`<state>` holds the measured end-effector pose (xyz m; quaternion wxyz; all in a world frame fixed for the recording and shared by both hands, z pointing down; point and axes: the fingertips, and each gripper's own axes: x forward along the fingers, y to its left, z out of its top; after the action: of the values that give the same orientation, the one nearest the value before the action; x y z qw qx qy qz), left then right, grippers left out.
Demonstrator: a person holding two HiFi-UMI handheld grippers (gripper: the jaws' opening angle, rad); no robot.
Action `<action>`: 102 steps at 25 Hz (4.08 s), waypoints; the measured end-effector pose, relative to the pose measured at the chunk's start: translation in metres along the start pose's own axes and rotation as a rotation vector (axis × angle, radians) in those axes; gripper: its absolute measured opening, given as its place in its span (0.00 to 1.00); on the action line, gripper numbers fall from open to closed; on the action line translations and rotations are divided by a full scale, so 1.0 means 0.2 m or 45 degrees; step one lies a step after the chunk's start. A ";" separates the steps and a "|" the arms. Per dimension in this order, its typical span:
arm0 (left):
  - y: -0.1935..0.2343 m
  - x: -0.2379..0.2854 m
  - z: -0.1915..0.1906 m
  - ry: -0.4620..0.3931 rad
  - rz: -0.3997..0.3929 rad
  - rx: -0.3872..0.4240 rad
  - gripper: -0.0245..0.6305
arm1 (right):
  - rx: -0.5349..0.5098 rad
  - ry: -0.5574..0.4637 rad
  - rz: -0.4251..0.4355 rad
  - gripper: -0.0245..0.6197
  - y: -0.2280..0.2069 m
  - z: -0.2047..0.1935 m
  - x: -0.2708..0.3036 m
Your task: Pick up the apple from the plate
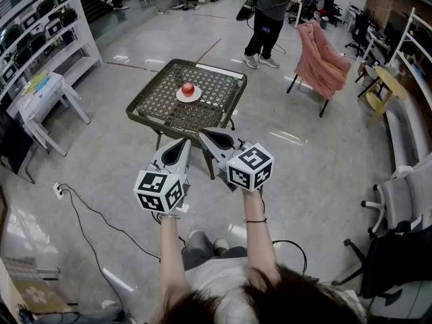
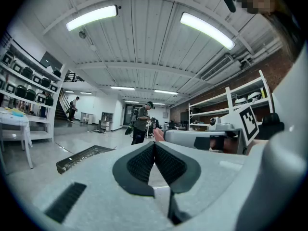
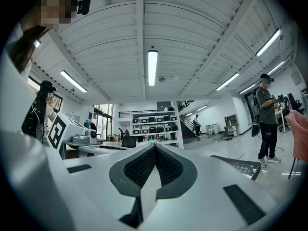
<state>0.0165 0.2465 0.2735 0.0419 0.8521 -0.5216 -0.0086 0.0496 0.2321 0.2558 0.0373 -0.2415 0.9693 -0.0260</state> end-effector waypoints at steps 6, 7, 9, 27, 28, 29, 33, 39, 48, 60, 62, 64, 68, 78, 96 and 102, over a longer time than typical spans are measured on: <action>0.00 0.01 -0.01 -0.002 0.007 -0.002 0.05 | 0.005 0.000 0.000 0.05 -0.01 -0.02 -0.01; 0.00 0.01 -0.01 -0.003 0.008 -0.003 0.05 | 0.008 -0.001 0.002 0.05 -0.01 -0.02 -0.01; 0.00 0.01 -0.02 -0.004 0.008 -0.007 0.05 | 0.015 -0.001 0.002 0.05 -0.01 -0.02 -0.02; 0.16 0.12 -0.11 0.054 0.034 -0.062 0.05 | 0.118 0.030 -0.028 0.05 -0.18 -0.13 0.12; 0.19 0.14 -0.11 0.059 0.031 -0.061 0.05 | 0.127 0.029 -0.030 0.05 -0.20 -0.13 0.15; 0.22 0.16 -0.11 0.065 0.028 -0.061 0.05 | 0.132 0.030 -0.032 0.05 -0.22 -0.14 0.18; 0.35 0.27 -0.11 0.080 0.008 -0.066 0.05 | 0.139 0.050 -0.040 0.05 -0.31 -0.16 0.30; 0.52 0.44 -0.07 0.088 -0.035 -0.066 0.05 | 0.132 0.077 -0.068 0.05 -0.46 -0.17 0.47; 0.74 0.61 -0.08 0.084 -0.084 -0.081 0.05 | 0.159 0.096 -0.131 0.05 -0.62 -0.23 0.67; 1.00 0.79 -0.09 0.093 -0.168 -0.078 0.05 | 0.187 0.089 -0.188 0.05 -0.79 -0.27 0.91; 1.05 0.81 -0.10 0.099 -0.184 -0.075 0.05 | 0.192 0.084 -0.202 0.05 -0.82 -0.29 0.95; 1.09 0.83 -0.10 0.100 -0.197 -0.074 0.05 | 0.193 0.079 -0.213 0.05 -0.84 -0.30 0.99; 1.13 0.87 -0.13 0.108 -0.219 -0.077 0.05 | 0.201 0.074 -0.230 0.05 -0.86 -0.34 1.03; 1.21 1.01 -0.16 0.139 -0.217 -0.098 0.05 | 0.225 0.116 -0.236 0.05 -1.01 -0.38 1.11; 1.44 1.40 -0.18 0.176 -0.147 -0.135 0.05 | 0.273 0.159 -0.183 0.05 -1.47 -0.40 1.37; 1.50 1.49 -0.22 0.176 -0.109 -0.149 0.05 | 0.275 0.175 -0.159 0.05 -1.57 -0.43 1.41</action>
<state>-0.1122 -0.1525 0.3492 0.1271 0.8682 -0.4793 0.0178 -0.0598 -0.1757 0.3454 -0.0052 -0.2936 0.9442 -0.1489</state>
